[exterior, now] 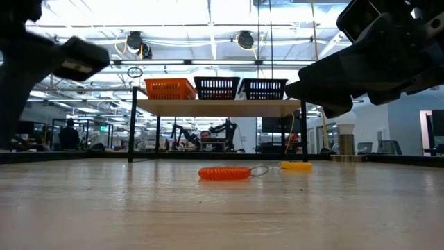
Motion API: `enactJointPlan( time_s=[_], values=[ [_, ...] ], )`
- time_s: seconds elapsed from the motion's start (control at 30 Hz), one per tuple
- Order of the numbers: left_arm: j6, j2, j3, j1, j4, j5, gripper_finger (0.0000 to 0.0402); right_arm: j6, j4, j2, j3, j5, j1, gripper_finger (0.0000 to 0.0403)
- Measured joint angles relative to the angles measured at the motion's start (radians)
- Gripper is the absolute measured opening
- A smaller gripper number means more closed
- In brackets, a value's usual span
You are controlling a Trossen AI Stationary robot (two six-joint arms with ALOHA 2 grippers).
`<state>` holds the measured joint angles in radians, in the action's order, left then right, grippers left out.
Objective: Pick & Place Office Desk Supplies
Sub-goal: Put the orange spring keychain into the right black basket on the shelf
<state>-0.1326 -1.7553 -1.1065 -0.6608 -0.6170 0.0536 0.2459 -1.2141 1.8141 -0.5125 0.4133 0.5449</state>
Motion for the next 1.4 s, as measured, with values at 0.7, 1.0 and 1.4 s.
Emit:
enactJointPlan(
  time_s=[0.7, 1.0, 1.4],
  values=[
    [-0.080, -0.041, 0.001, 0.039, 0.021, -0.107, 0.0016, 0.000, 0.002, 0.000, 0.000, 0.000, 0.000, 0.0160],
    [-0.071, -0.037, -0.006, 0.070, 0.043, -0.066, 0.0001, 0.000, 0.002, 0.000, 0.000, 0.001, 0.000, 0.0160],
    [0.096, -0.037, -0.255, 0.135, -0.052, -0.034, 0.0000, 0.000, 0.002, 0.000, 0.000, 0.002, 0.000, 0.0160]
  ],
)
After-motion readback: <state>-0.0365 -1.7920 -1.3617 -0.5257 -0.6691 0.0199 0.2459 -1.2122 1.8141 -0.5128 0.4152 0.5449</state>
